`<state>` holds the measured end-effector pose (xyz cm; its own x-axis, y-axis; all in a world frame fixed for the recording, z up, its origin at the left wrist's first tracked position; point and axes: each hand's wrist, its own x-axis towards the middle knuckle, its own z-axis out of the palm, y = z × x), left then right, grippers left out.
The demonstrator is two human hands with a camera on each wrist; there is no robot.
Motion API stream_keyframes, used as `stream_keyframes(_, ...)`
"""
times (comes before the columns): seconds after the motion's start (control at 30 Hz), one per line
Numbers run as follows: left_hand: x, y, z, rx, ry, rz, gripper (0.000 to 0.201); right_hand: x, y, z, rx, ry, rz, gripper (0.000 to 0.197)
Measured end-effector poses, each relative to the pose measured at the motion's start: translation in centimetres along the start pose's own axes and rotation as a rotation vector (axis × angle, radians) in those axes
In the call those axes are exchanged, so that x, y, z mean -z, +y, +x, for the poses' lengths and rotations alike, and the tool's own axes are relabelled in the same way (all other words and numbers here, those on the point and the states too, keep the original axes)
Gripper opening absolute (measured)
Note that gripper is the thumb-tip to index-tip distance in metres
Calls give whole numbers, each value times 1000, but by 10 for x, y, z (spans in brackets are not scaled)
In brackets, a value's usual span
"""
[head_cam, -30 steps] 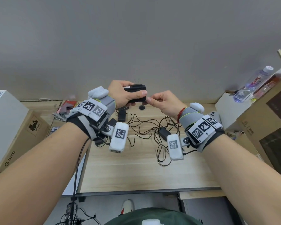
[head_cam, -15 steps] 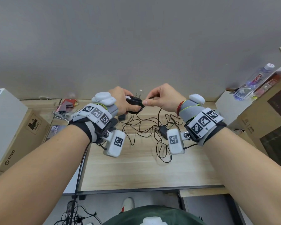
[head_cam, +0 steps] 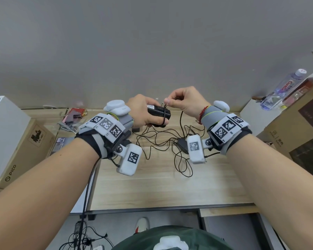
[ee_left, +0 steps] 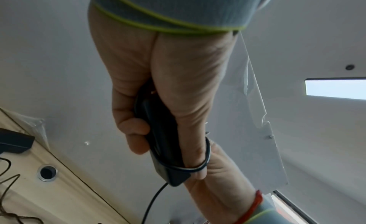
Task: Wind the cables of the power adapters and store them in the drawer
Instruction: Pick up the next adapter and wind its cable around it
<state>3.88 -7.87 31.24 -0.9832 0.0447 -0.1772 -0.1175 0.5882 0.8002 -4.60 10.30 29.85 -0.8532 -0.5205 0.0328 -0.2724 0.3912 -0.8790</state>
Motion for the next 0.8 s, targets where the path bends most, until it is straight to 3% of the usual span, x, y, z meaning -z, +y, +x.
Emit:
stream_keyframes(0.23,6,0,7,-35,155,-237,33,-25,6,-9,-64,19,115,32)
stream_keyframes(0.33,10,2,12,-21,215,-326,35,-38,10,-10,-89,-62,93,35)
stream_keyframes(0.47,18,2,18,8,287,-358,38,-52,7,-16,-44,-194,27,24)
stream_keyframes(0.57,23,-5,20,42,317,-315,45,-48,-4,-20,-22,-185,-76,22)
stream_keyframes(0.8,24,-30,19,95,264,97,55,-27,-18,-13,37,-145,-66,16)
